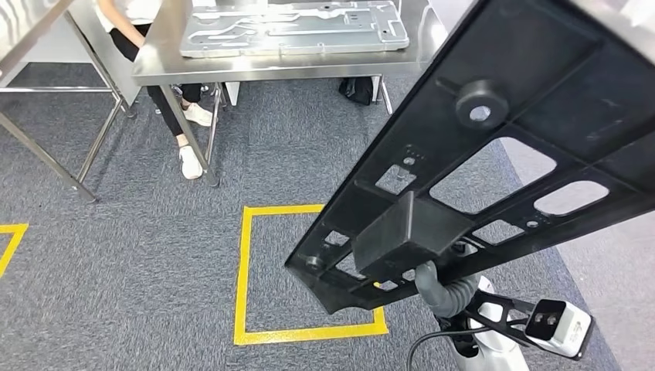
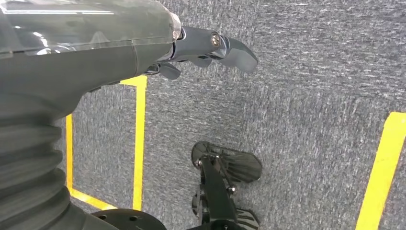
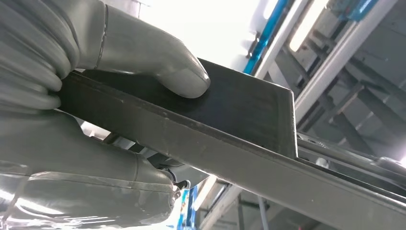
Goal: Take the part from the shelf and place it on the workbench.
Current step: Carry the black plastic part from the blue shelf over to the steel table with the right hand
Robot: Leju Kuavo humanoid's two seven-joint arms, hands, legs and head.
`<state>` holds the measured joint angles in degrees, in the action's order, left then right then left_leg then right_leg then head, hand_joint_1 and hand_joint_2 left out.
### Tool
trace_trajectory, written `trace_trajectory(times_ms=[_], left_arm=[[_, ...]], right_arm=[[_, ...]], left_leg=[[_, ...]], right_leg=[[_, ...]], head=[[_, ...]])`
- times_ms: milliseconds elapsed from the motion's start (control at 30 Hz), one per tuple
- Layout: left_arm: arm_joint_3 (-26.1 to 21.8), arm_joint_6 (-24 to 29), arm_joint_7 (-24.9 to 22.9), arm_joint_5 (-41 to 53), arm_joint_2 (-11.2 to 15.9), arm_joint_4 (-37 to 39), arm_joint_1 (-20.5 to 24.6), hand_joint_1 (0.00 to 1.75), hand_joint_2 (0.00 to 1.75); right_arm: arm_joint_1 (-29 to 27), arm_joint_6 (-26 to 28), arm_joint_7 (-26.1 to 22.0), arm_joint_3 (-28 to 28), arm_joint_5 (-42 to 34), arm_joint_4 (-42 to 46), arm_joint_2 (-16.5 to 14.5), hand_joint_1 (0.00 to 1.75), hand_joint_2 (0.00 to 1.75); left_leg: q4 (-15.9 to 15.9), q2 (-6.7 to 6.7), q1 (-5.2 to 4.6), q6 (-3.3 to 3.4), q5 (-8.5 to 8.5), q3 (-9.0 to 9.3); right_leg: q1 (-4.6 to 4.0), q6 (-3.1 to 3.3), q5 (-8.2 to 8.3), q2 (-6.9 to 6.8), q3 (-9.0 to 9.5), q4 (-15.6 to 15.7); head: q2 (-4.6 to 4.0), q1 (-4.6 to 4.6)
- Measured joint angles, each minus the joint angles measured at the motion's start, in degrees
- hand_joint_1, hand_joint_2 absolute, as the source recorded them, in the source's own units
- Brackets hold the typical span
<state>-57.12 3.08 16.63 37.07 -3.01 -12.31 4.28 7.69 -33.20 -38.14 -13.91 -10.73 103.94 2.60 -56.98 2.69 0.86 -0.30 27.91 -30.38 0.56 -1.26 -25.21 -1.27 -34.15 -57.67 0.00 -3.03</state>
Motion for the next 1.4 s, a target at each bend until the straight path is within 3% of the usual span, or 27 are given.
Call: trace_trajectory(times_ms=[67,133,233,267,300,333,400,467,567,633,700,767,800,833,933,1000,1067,1133,1167,1233,1300,1333,1367,1400], left_arm=[[0.0,-0.1,0.0,0.0,0.0,0.0,0.1,0.00,1.75],[0.0,-0.3,0.0,0.0,0.0,0.0,0.1,0.00,1.75],[-0.1,-0.3,0.0,0.0,0.0,0.0,-0.2,0.00,1.75],[-0.1,-0.2,0.0,0.0,0.0,0.0,-0.3,0.00,1.75],[-0.2,-0.2,0.0,-0.1,0.0,0.0,-0.5,0.00,1.75],[-0.2,-0.1,0.0,-0.1,0.0,0.0,-0.5,0.00,1.75],[-0.4,-0.1,0.2,-0.3,0.0,0.0,-0.6,0.00,1.75],[-0.7,0.0,0.4,-0.4,0.0,0.0,-0.5,0.00,1.75],[-1.0,0.0,0.6,-0.5,0.0,0.0,-0.5,0.00,1.75],[-1.1,-0.1,0.7,-0.5,0.0,0.0,-0.5,0.00,1.75],[-1.2,-0.1,0.9,-0.5,0.0,0.0,-0.5,0.00,1.75],[-1.3,-0.1,0.9,-0.5,0.0,0.0,-0.5,0.00,1.75],[-1.4,-0.1,1.0,-0.5,0.0,0.0,-0.6,0.00,1.75],[-1.4,-0.1,1.0,-0.5,0.0,0.0,-0.6,0.00,1.75],[-1.5,0.0,1.0,-0.5,-0.1,0.0,-0.6,0.00,1.75],[-1.5,0.0,1.0,-0.4,-0.2,0.0,-0.4,0.00,1.75],[-1.5,0.1,1.0,-0.4,-0.2,0.0,-0.3,0.00,1.75],[-1.6,0.2,1.1,-0.4,-0.2,0.0,-0.3,0.00,1.75],[-1.6,0.2,1.1,-0.3,-0.2,0.0,-0.2,0.00,1.75],[-1.6,0.2,1.1,-0.2,-0.3,0.0,-0.1,0.00,1.75],[-1.6,0.2,1.2,-0.1,-0.3,0.0,-0.3,0.00,1.75],[-1.6,0.1,1.2,0.0,-0.3,0.0,-0.4,0.00,1.75],[-1.6,0.1,1.2,0.1,-0.3,0.0,-0.6,0.00,1.75],[-1.7,0.0,1.2,0.1,-0.3,0.0,-0.6,0.00,1.75]], right_arm=[[0.0,0.2,0.0,0.0,0.0,-0.1,0.1,1.75,1.75],[0.1,0.7,0.0,0.0,0.1,-0.1,0.2,1.75,1.75],[-0.4,1.0,0.0,0.0,0.7,-0.1,0.2,1.75,1.75],[-0.8,0.9,0.0,0.0,0.9,-0.1,0.2,1.75,1.75],[-1.2,0.9,0.0,0.0,1.0,-0.1,0.2,1.75,1.75],[-1.5,0.8,0.0,0.0,1.1,0.0,0.2,1.75,1.75],[-2.0,0.6,0.0,0.0,1.3,0.0,0.2,1.75,1.75],[-2.3,0.4,0.0,0.0,1.5,0.1,0.2,1.75,1.75],[-2.4,0.0,0.0,0.0,1.8,0.0,0.2,1.75,1.75],[-2.1,0.5,0.0,0.0,2.0,0.0,0.2,1.75,1.75],[-1.6,1.9,0.0,0.0,2.4,0.0,0.2,1.75,1.75],[-1.3,3.7,0.0,-0.1,2.9,-0.2,0.3,1.75,1.75],[-1.3,4.4,0.0,-0.2,3.1,-0.3,0.4,1.75,1.75],[-1.3,4.8,0.0,-0.4,3.3,-0.3,0.5,1.75,1.75],[-1.0,5.1,0.0,-0.7,3.5,-0.4,0.8,1.75,1.75],[-0.8,5.4,0.0,-0.8,3.7,-0.5,1.0,1.75,1.75],[-0.8,6.0,0.0,-1.1,3.8,-0.5,1.3,1.75,1.75],[-0.8,6.4,0.0,-1.6,3.9,-0.5,1.6,1.75,1.75],[-0.8,6.5,0.0,-1.7,3.8,-0.5,1.7,1.75,1.75],[-0.9,6.0,0.0,-2.0,3.2,-0.5,1.8,1.75,1.75],[-1.1,5.0,0.0,-2.0,2.5,-0.5,1.8,1.75,1.75],[-1.2,4.6,0.0,-2.0,2.3,-0.5,1.8,1.75,1.75],[-1.2,4.2,0.0,-2.0,2.2,-0.5,1.8,1.75,1.75],[-1.2,4.0,0.0,-2.0,2.2,-0.5,1.8,1.75,1.75]], left_leg=[[0.0,0.04,0.19,-0.72,0.23,0.25],[-2.3,-0.83,0.39,-1.18,1.82,-0.59],[-13.1,-2.02,0.46,-1.40,6.72,-6.05],[-16.0,-2.09,0.45,-1.43,7.35,-7.76],[-16.9,-2.10,0.45,-1.39,6.82,-8.55],[-15.4,-2.11,0.44,-1.25,5.13,-8.17],[-8.0,-2.20,0.38,-0.68,0.73,-5.08],[-2.1,-2.33,0.13,-0.04,-0.98,-2.46],[-0.6,-2.38,-0.06,0.90,-0.57,-1.59],[-0.3,-2.55,0.06,1.53,-0.43,-0.71],[-0.2,-2.82,0.10,1.95,-0.11,-0.09],[-0.2,-3.27,0.07,2.05,0.41,0.31],[-0.2,-3.63,0.06,2.00,0.74,0.68],[-0.2,-4.06,0.07,1.91,1.13,1.21],[-0.2,-5.47,0.11,1.49,2.50,3.02],[0.0,-6.38,0.26,0.91,3.22,3.32],[0.1,-6.97,0.33,0.22,3.31,3.71],[-1.4,-6.07,0.30,-0.26,3.43,3.77],[-3.6,-5.24,0.31,-0.46,3.79,2.69],[-10.5,-3.79,0.31,-0.78,5.66,-1.81],[-15.5,-3.49,0.32,-0.94,8.12,-6.24],[-15.7,-3.46,0.32,-0.88,8.36,-7.33],[-14.0,-3.45,0.31,-0.76,7.27,-7.53],[-10.9,-3.42,0.27,-0.51,4.80,-7.07]], right_leg=[[0.02,0.67,0.06,0.41,0.13,0.3],[0.26,1.44,0.12,0.61,0.60,0.8],[0.12,2.20,-0.20,0.97,1.00,0.9],[0.01,2.27,-0.36,1.19,1.10,0.9],[-0.06,2.29,-0.57,1.45,1.25,0.8],[-0.11,2.22,-0.83,1.70,1.50,0.8],[-0.20,1.95,-1.42,2.10,2.19,0.7],[-0.37,1.40,-1.92,2.37,2.59,0.5],[-0.34,0.23,-1.84,2.50,2.71,-0.1],[-0.19,-0.44,-2.58,2.16,2.01,-2.2],[-0.01,-0.94,-5.03,1.79,-1.26,-8.0],[0.14,-1.29,-7.32,1.70,-6.01,-14.9],[0.21,-1.37,-7.28,1.68,-7.56,-16.4],[0.26,-1.32,-6.07,1.68,-7.99,-15.7],[0.30,-0.69,0.93,3.03,-4.98,-5.2],[0.06,-0.14,2.41,4.27,-3.76,-1.1],[-0.14,0.61,1.71,3.95,-3.20,-0.5],[-0.05,1.41,1.30,3.08,-1.78,0.0],[-0.04,1.76,0.93,2.68,-0.99,0.2],[-0.22,2.23,-0.03,1.99,0.24,0.4],[-0.44,2.45,-1.14,1.57,1.44,0.4],[-0.51,2.49,-1.72,1.49,2.16,0.4],[-0.57,2.49,-2.31,1.48,2.98,0.4],[-0.62,2.45,-2.93,1.46,3.84,0.4]], head=[[0.00,-0.01],[0.00,-0.01],[0.00,-0.01],[0.00,-0.01],[0.00,-0.01],[0.00,-0.01],[-0.01,-0.01],[-0.01,0.00],[0.00,-0.01],[0.00,0.00],[0.00,0.01],[0.00,-0.01],[0.00,-0.01],[0.00,-0.01],[-0.01,0.00],[0.00,0.02],[0.00,0.02],[0.00,0.01],[0.00,0.01],[0.00,0.01],[0.00,0.01],[0.00,0.01],[0.00,0.01],[0.00,0.01]])
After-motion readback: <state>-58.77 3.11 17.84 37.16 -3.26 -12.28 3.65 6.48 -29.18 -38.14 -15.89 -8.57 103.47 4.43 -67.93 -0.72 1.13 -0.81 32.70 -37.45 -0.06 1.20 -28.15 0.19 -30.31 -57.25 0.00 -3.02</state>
